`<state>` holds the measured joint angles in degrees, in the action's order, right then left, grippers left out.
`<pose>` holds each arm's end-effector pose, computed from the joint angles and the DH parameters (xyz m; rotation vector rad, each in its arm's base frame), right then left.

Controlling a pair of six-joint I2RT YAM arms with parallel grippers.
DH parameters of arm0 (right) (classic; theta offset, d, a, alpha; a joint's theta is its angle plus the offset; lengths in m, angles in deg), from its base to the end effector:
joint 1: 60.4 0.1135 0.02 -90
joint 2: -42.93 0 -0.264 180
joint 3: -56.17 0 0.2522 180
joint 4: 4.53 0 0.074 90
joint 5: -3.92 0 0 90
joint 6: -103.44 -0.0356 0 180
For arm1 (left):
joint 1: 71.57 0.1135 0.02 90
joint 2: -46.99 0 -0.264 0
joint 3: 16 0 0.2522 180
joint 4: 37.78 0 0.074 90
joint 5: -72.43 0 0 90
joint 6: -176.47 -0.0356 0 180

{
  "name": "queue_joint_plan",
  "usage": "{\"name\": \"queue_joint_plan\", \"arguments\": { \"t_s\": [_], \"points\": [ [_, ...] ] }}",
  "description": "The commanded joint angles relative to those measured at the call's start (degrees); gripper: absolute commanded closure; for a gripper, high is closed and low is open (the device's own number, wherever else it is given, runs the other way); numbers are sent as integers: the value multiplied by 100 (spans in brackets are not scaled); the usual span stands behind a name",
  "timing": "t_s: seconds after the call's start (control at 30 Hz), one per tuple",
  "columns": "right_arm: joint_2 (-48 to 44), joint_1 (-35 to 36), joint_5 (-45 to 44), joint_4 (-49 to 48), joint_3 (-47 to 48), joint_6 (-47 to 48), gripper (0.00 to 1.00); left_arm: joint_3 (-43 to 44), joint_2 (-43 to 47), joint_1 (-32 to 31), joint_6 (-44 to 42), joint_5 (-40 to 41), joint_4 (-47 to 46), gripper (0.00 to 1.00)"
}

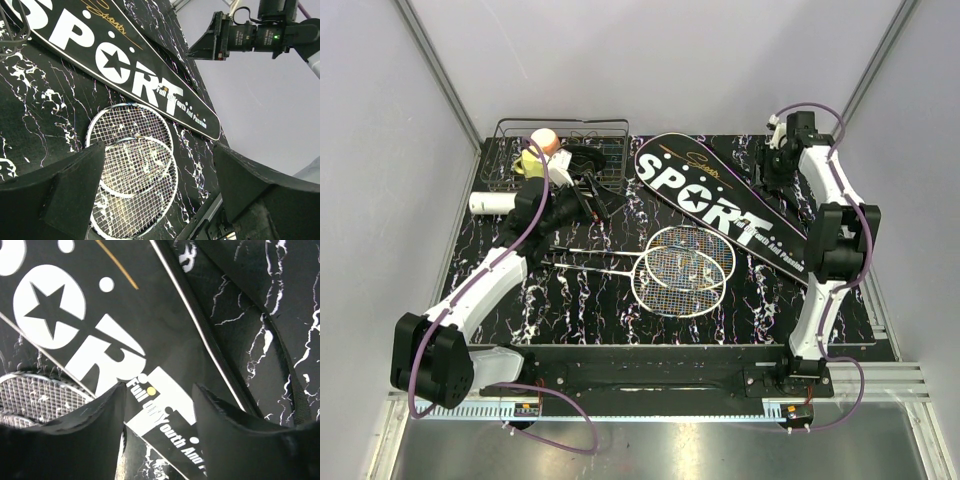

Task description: Pack up the badminton gear

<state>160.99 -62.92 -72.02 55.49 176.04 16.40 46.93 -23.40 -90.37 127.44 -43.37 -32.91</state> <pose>0.4534 -0.0113 0.2622 -0.0998 2.5627 0.2808 0.2649 -0.1065 0.3068 -0.0213 1.9147 -1.1292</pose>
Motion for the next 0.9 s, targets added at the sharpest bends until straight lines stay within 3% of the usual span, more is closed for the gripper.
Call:
{"name": "queue_joint_plan", "arguments": {
  "t_s": [0.0,0.1,0.23,0.53,0.63,0.67,0.7,0.77,0.8,0.87],
  "points": [
    [384,-29,-570,-73,279,529,29,278,-36,-26,-19,-197,-210,8],
    [682,-38,-606,-73,472,1047,18,295,-89,-26,7,-241,-210,8],
    [1191,-46,-220,41,736,1469,15,295,-124,-26,42,-285,-245,7],
    [1746,-55,70,75,1043,1787,18,286,-256,-26,69,-329,-272,8],
    [1878,-55,79,138,1088,1778,32,278,-291,-26,51,-320,-272,8],
    [1905,-55,88,138,1088,1778,40,278,-308,-18,51,-329,-263,8],
    [1931,-55,88,138,1088,1787,57,286,-317,-18,43,-312,-263,8],
    [1923,-46,61,120,1053,1839,68,286,-335,-26,43,-311,-254,8],
    [1896,-46,-61,94,1061,1848,79,286,-352,-35,43,-311,-254,7],
    [1844,-46,-202,15,1105,1831,88,286,-370,-35,25,-294,-254,8]
  ]
}}
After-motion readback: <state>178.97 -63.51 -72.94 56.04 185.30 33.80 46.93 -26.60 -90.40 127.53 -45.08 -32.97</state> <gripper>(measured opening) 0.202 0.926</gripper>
